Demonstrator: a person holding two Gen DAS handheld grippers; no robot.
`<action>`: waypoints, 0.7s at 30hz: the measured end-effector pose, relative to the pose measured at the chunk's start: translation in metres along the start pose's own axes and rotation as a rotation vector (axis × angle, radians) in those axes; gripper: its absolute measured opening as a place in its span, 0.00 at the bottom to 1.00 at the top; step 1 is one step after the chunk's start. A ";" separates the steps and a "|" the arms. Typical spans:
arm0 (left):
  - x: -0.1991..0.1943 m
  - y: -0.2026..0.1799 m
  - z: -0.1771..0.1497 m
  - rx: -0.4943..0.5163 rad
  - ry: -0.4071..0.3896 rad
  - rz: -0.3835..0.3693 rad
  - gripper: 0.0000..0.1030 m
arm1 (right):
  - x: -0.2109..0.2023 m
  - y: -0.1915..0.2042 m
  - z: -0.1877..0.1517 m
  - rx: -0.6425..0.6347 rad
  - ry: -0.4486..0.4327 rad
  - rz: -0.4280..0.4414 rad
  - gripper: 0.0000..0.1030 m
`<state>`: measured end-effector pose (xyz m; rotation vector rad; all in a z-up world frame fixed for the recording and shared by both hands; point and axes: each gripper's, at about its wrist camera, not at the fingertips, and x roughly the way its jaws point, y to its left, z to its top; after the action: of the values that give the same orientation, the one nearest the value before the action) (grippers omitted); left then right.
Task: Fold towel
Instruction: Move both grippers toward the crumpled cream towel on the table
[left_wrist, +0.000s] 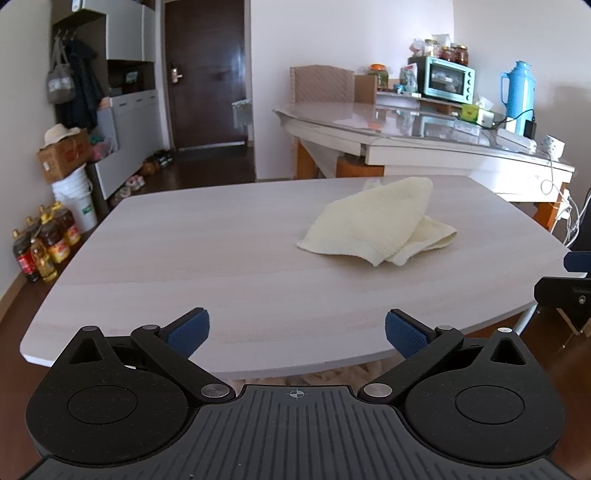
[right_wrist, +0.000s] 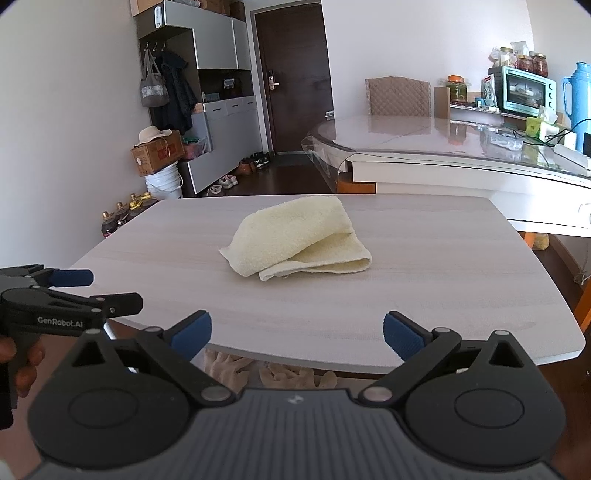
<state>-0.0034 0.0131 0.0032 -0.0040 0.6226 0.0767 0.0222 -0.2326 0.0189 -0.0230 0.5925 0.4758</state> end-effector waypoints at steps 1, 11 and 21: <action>0.001 0.001 0.000 0.000 0.001 0.002 1.00 | 0.001 0.000 0.001 0.001 0.001 0.002 0.98; 0.014 0.010 0.005 -0.002 0.020 0.012 1.00 | 0.020 0.000 0.008 0.000 0.022 0.016 0.98; 0.032 0.016 0.014 0.005 0.035 -0.004 1.00 | 0.035 -0.008 0.016 0.021 0.030 0.011 0.98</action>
<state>0.0298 0.0319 -0.0039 -0.0018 0.6581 0.0710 0.0599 -0.2221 0.0122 -0.0064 0.6273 0.4805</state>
